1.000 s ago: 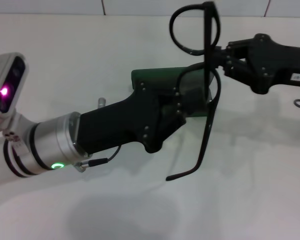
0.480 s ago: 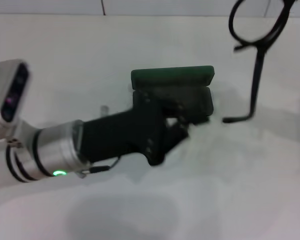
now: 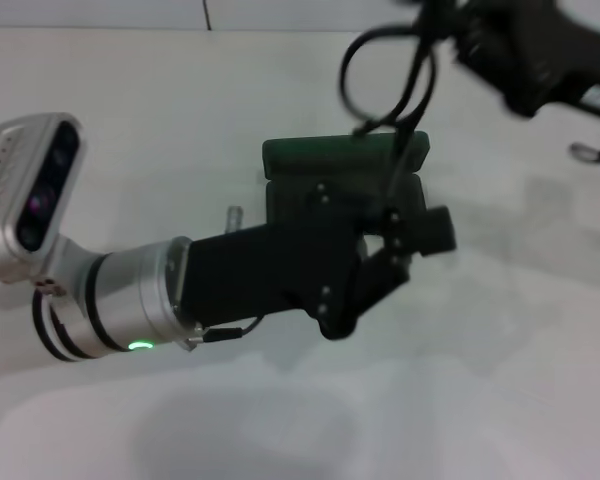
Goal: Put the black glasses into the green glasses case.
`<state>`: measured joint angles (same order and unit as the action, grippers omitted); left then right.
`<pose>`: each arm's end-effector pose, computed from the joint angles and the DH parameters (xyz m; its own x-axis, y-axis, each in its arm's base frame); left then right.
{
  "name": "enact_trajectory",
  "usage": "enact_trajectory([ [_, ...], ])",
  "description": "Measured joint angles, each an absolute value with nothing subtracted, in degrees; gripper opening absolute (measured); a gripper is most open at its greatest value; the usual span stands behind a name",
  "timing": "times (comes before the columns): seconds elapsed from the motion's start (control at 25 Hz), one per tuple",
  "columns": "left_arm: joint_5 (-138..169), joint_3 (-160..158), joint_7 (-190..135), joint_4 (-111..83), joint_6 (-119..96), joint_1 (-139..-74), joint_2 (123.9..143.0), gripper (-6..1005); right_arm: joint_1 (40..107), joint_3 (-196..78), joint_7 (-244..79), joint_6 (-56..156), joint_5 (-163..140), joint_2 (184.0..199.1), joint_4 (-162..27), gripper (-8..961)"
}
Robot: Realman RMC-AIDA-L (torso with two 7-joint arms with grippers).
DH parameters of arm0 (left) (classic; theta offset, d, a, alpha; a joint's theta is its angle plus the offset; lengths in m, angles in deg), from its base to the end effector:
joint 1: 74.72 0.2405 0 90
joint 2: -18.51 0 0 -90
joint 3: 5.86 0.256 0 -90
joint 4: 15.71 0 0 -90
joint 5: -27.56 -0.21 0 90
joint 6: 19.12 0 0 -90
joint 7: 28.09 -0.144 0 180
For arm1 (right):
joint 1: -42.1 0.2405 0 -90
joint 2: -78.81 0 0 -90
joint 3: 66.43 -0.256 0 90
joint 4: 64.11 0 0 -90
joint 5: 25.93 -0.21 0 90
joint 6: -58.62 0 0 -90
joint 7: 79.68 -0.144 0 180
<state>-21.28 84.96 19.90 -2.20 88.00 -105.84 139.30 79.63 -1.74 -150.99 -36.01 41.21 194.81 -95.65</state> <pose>-0.1814 0.2564 -0.0537 0.3970 0.0845 0.9139 0.0990 -0.9939 0.0488 0.1454 0.3554 0.0176 0.5190 -0.0379 -0.8539 -0.1735 -0.9829 -0.0619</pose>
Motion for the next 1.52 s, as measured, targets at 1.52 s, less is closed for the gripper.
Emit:
enact_trajectory([
  [1.52,-14.7,85.8,21.9,-3.4,85.8,-102.8,139.14,42,80.5,9.9,-151.1,-32.5,42.0,194.27,-95.2,49],
])
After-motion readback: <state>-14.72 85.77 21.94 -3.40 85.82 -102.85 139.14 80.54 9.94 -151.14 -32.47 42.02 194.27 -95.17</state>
